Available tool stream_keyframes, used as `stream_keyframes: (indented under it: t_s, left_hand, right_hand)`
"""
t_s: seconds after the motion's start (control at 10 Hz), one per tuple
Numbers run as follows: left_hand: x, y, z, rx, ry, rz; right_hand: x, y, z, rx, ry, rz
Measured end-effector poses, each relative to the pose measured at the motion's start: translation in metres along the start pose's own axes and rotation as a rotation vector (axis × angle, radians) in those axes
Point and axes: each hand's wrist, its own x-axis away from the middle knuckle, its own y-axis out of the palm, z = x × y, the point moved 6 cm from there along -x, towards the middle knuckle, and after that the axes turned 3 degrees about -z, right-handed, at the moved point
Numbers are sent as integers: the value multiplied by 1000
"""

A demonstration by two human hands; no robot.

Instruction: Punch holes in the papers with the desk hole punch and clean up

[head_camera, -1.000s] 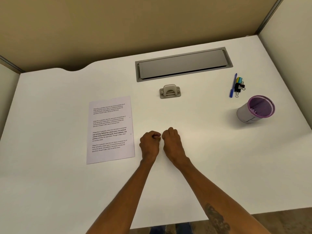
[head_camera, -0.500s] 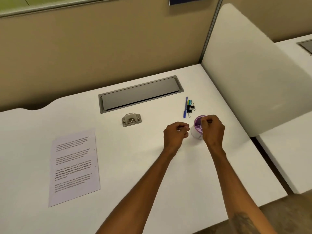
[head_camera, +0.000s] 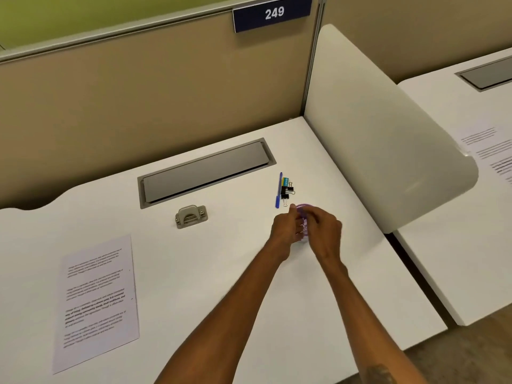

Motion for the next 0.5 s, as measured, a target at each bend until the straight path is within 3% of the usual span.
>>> stream_keyframes:
  t_s: [0.2,0.5]
  left_hand:
    - [14,0,15,-273,164,177]
    - [66,-57,33,-443,309,333]
  right_hand:
    - [10,20,8,77,87,-50]
    - [28,27,-22,41,114,-36]
